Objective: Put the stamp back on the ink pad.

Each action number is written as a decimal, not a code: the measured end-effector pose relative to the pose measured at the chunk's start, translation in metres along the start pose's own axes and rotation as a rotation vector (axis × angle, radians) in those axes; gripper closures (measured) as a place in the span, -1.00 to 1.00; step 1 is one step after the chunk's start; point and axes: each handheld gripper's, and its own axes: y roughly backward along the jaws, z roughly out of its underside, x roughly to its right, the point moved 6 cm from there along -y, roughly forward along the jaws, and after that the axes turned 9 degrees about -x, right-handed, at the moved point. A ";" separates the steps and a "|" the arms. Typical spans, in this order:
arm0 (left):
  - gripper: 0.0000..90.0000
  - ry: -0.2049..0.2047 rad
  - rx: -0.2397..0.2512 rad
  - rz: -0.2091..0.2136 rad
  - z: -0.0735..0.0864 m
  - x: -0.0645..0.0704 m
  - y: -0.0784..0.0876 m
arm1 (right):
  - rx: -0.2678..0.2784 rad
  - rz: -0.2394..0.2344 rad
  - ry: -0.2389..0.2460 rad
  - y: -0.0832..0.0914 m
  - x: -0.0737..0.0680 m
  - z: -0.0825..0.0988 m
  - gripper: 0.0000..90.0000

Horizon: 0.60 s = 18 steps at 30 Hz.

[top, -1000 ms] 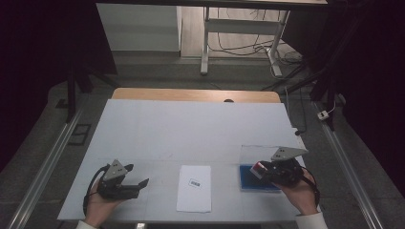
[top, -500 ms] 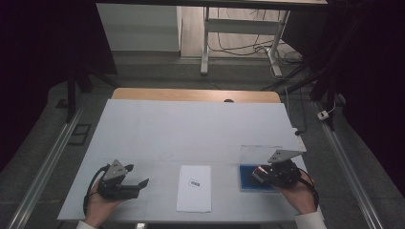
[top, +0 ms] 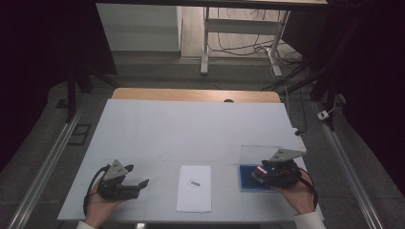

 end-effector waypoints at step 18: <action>-0.56 0.009 0.008 0.008 0.002 0.003 0.004 | 0.167 0.030 -0.011 0.020 0.001 0.048 -0.29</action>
